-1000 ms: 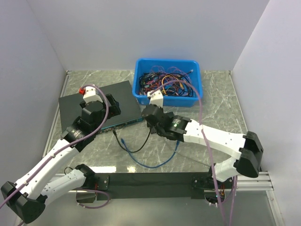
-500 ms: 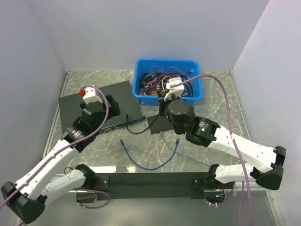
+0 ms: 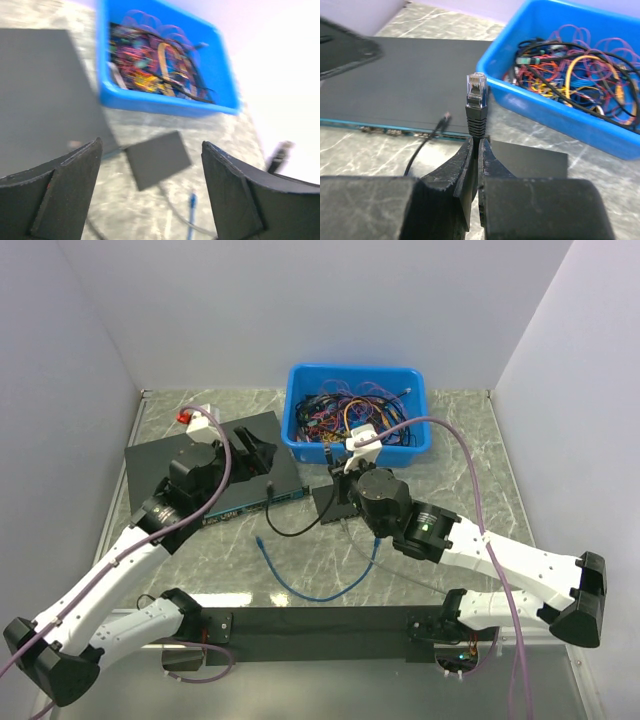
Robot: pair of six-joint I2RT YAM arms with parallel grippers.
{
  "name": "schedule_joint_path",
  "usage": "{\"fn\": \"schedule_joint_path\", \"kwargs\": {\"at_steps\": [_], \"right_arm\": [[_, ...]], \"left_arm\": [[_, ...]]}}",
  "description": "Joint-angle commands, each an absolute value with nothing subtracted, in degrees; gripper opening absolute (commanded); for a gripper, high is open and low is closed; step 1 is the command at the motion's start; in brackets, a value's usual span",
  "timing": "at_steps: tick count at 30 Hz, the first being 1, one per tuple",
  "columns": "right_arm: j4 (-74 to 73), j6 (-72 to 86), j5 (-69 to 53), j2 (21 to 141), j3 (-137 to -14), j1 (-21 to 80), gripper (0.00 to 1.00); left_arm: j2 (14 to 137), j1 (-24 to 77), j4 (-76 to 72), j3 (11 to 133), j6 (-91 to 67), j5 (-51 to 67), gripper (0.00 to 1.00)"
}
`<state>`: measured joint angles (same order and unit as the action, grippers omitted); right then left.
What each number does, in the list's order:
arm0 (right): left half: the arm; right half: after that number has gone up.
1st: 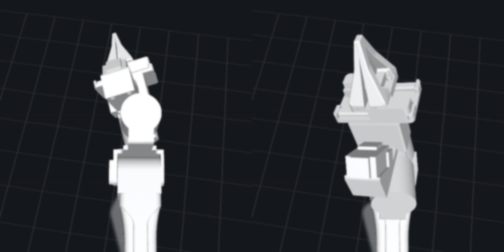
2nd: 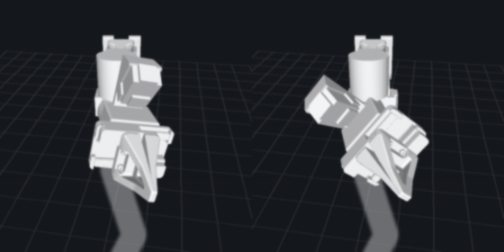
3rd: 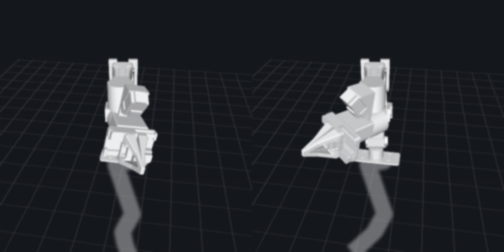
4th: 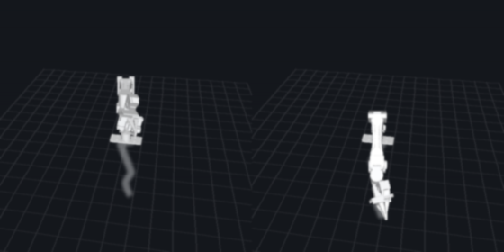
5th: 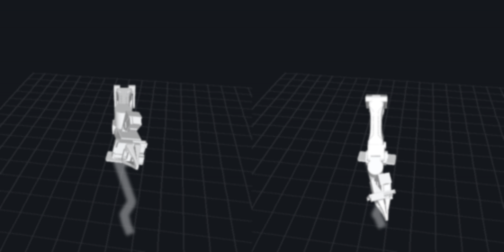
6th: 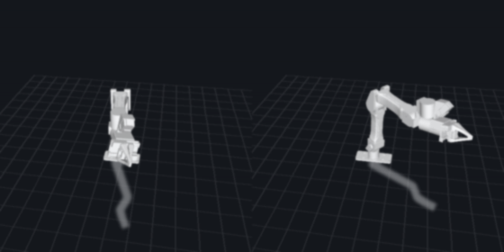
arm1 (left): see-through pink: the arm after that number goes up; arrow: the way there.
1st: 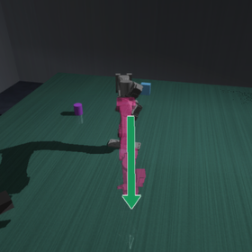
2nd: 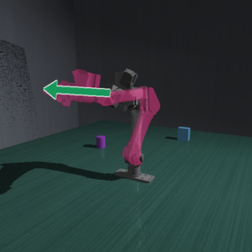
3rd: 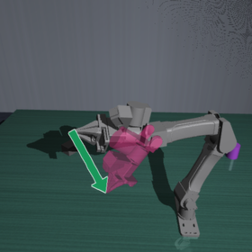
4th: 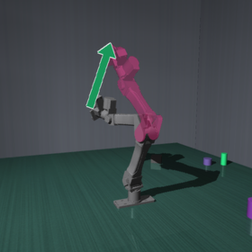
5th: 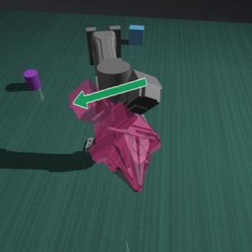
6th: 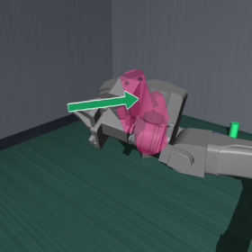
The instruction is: Insert the plug into the switch port
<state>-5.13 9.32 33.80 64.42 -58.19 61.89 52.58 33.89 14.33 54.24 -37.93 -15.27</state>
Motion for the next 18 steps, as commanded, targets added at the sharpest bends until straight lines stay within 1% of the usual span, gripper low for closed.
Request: {"fn": "schedule_joint_path", "kwargs": {"at_steps": [1, 6, 9, 10, 18], "right_arm": [[-0.1, 9.1, 29.5, 62.8, -57.7, 62.1, 0.00], [1.6, 9.8, 28.5, 64.0, -57.8, 62.1, 0.00], [1.2, 10.0, 28.0, 65.2, -58.4, 62.1, 0.00], [1.0, 10.2, 28.0, 65.6, -58.6, 62.1, 0.00], [-0.8, 11.6, 29.1, 69.4, -61.2, 62.1, 0.00]], "left_arm": [[54.0, 34.0, 8.2, 56.3, -40.4, -4.4, 0.84], [56.0, 35.0, 8.1, 57.9, -41.6, -1.1, 0.84], [56.4, 35.7, 8.3, 58.5, -41.0, -0.7, 0.86], [56.6, 35.9, 8.4, 58.7, -40.9, -0.5, 0.89], [57.4, 37.7, 8.3, 60.2, -41.0, -0.5, 0.89]]}}
